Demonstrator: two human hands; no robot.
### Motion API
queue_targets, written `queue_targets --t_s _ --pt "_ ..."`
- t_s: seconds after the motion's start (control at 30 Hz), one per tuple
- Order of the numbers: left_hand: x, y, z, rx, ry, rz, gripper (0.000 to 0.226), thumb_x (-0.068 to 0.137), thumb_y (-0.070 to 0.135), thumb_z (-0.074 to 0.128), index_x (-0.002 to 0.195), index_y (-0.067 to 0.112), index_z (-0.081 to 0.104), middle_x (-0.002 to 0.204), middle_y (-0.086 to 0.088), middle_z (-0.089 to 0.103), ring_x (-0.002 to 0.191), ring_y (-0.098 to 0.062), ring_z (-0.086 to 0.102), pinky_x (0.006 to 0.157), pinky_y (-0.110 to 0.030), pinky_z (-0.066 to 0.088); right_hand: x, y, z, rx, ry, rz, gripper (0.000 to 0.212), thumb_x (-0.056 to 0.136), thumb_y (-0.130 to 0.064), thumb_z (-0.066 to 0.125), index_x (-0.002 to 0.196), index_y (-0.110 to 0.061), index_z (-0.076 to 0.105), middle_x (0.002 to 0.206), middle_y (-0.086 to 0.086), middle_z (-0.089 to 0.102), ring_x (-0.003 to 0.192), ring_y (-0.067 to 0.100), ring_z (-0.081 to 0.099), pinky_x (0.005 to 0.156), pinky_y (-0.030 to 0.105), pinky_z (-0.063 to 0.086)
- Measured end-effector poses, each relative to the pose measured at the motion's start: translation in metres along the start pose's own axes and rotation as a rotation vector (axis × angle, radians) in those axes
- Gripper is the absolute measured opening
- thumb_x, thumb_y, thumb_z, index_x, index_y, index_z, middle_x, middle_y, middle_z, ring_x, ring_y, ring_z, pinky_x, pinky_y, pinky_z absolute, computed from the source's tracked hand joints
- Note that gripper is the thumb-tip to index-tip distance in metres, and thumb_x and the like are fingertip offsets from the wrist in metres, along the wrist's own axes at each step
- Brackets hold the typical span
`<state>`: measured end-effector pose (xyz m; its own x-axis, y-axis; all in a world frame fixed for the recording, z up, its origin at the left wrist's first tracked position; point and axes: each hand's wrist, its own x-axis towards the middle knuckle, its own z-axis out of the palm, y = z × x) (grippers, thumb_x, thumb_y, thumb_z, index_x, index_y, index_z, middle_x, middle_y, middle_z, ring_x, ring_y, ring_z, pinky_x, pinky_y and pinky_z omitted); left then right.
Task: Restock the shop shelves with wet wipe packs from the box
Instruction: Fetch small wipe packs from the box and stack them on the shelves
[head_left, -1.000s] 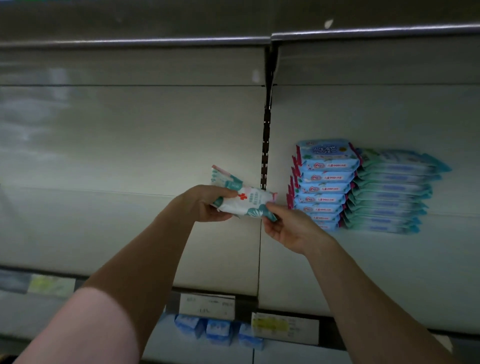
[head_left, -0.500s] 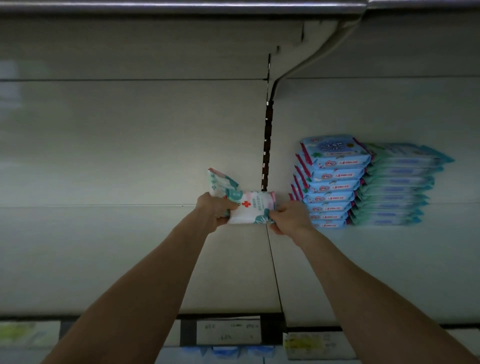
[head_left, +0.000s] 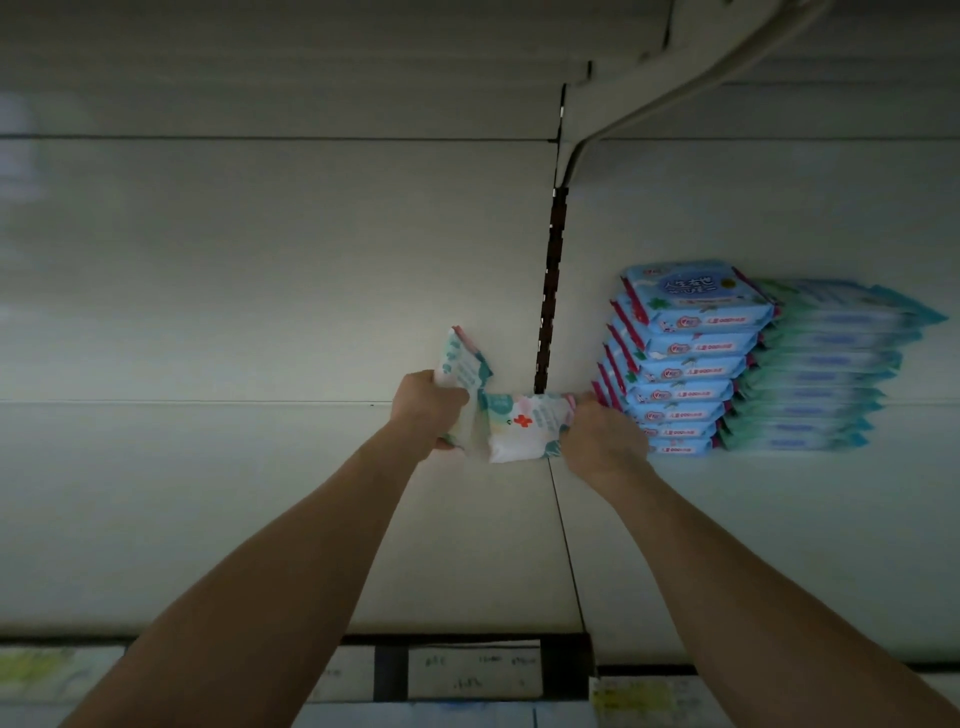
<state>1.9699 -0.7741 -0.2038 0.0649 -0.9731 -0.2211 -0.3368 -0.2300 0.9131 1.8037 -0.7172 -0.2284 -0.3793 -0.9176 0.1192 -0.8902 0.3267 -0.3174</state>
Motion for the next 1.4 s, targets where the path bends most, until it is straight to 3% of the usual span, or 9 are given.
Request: queue_targets --t_s 0.33,0.43,0.53,0.63,0.77,1.03,1.1,1.27,1.4 --pt "-0.011 0.003 -0.005 0.652 0.253 0.545 0.016 0.094 0.025 0.051 0.105 0.023 0.064 0.088 -0.002 0.065 0.078 -0.022 0.061 0.061 -0.031 0.052 0.005 -0.007 -0.007 -0.075 -0.073 -0.073 0.034 0.101 -0.037 0.038 0.091 -0.012 0.059 0.085 0.005 0.06 0.069 0.015 0.053 0.059 0.026 0.039" --pt "-0.011 -0.002 0.001 0.784 0.298 0.858 0.016 0.094 0.02 0.055 0.105 0.024 0.066 0.084 0.0 0.062 0.083 -0.022 0.054 0.056 -0.028 0.038 0.008 -0.018 -0.035 0.713 -0.139 0.083 0.049 0.101 -0.046 0.032 0.077 -0.01 0.055 0.079 0.01 0.064 0.07 0.021 0.061 0.058 0.027 0.047" --pt "-0.014 -0.004 0.011 0.748 0.232 1.028 0.029 0.088 0.016 0.065 0.116 0.021 0.068 0.101 -0.005 0.066 0.094 -0.026 0.054 0.064 -0.033 0.046 0.005 -0.027 -0.052 1.327 -0.359 0.236 0.029 0.096 -0.032 0.055 0.094 -0.003 0.06 0.087 0.015 0.069 0.072 0.022 0.068 0.053 0.025 0.054" --pt "-0.017 0.007 0.013 0.588 0.092 0.686 0.051 0.086 0.009 0.067 0.135 0.014 0.054 0.122 -0.008 0.06 0.102 -0.022 0.055 0.079 -0.033 0.051 0.008 -0.022 -0.054 1.414 -0.322 0.232 0.012 0.092 0.003 0.052 0.102 0.003 0.059 0.098 0.019 0.063 0.074 0.02 0.064 0.051 0.02 0.055" --pt "-0.017 0.019 0.002 -0.268 -0.336 -0.039 0.038 0.09 -0.01 0.048 0.127 -0.001 0.055 0.115 -0.016 0.066 0.098 -0.026 0.068 0.08 -0.035 0.059 0.011 -0.012 -0.051 1.412 -0.319 0.241 0.012 0.092 0.005 0.053 0.096 -0.004 0.06 0.1 0.016 0.063 0.078 0.021 0.064 0.052 0.02 0.055" --pt "-0.009 0.011 -0.005 -0.325 -0.285 -0.126 0.011 0.092 0.007 0.057 0.103 0.008 0.059 0.114 -0.014 0.065 0.089 -0.022 0.065 0.072 -0.034 0.055 0.017 -0.01 -0.045 1.052 -0.288 0.187 0.031 0.086 0.002 0.063 0.116 0.003 0.059 0.113 0.018 0.064 0.091 0.028 0.065 0.065 0.034 0.06" --pt "-0.007 0.01 -0.007 -0.314 -0.287 -0.118 0.015 0.091 0.006 0.056 0.105 0.009 0.059 0.119 -0.016 0.063 0.092 -0.024 0.065 0.076 -0.038 0.055 0.016 -0.012 -0.048 1.026 -0.269 0.112 0.029 0.087 0.004 0.06 0.115 0.0 0.059 0.11 0.015 0.064 0.089 0.024 0.063 0.064 0.03 0.057" --pt "-0.003 0.02 -0.019 -0.458 -0.386 -0.25 0.054 0.092 0.056 0.051 0.113 0.006 0.058 0.105 -0.025 0.065 0.088 -0.035 0.067 0.071 -0.042 0.058 0.013 -0.013 -0.046 0.982 -0.179 -0.051 0.017 0.087 0.003 0.06 0.096 -0.011 0.059 0.095 0.004 0.06 0.078 0.012 0.059 0.05 0.011 0.046" --pt "-0.007 0.021 -0.012 -0.534 -0.335 -0.172 0.031 0.097 0.002 0.052 0.127 -0.003 0.047 0.11 -0.022 0.061 0.085 -0.032 0.066 0.071 -0.042 0.058 0.014 -0.012 -0.039 1.024 -0.248 0.057 0.028 0.094 0.005 0.046 0.083 -0.016 0.061 0.11 0.009 0.061 0.087 0.019 0.062 0.052 0.021 0.051"
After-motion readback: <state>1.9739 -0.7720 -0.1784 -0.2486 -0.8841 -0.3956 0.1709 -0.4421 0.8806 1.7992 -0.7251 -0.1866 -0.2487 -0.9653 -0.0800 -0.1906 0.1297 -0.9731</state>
